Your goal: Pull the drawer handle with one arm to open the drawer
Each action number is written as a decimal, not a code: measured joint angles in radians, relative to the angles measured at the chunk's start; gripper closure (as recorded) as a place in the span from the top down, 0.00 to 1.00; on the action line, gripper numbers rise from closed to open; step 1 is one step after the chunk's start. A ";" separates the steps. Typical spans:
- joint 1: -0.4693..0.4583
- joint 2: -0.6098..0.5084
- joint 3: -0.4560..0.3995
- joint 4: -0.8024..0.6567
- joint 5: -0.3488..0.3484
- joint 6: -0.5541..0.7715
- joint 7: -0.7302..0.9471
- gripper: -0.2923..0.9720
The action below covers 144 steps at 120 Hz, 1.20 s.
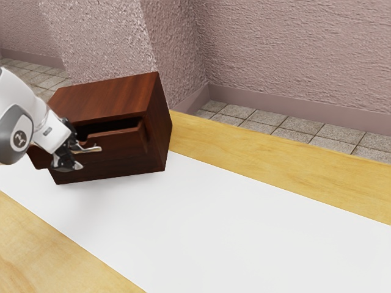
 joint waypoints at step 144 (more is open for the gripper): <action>-0.005 -0.324 -0.057 -0.328 0.000 0.039 -0.033 0.45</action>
